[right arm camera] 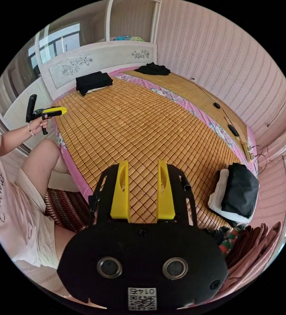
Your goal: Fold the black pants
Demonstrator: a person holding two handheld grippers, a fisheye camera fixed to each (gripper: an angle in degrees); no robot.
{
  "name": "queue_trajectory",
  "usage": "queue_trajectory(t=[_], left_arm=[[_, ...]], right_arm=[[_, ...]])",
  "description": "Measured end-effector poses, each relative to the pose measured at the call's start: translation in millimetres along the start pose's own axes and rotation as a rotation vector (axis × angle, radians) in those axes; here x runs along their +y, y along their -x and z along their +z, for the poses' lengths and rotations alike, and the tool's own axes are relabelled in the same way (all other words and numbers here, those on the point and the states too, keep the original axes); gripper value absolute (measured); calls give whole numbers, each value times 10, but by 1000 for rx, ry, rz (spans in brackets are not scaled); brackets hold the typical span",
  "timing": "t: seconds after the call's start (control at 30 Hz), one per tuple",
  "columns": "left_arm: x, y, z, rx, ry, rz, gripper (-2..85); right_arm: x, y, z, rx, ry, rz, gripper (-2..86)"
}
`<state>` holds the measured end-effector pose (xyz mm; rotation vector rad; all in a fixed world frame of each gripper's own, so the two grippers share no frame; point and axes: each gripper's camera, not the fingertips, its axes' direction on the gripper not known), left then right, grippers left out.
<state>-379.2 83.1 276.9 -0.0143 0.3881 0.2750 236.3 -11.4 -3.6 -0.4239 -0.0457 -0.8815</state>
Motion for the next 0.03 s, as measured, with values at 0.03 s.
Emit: queue_trajectory(t=[0.03], left_arm=[[70,149,-119,-24,-7,-26,46]], right_arm=[[-225,303,308,-41,22,-41,129]])
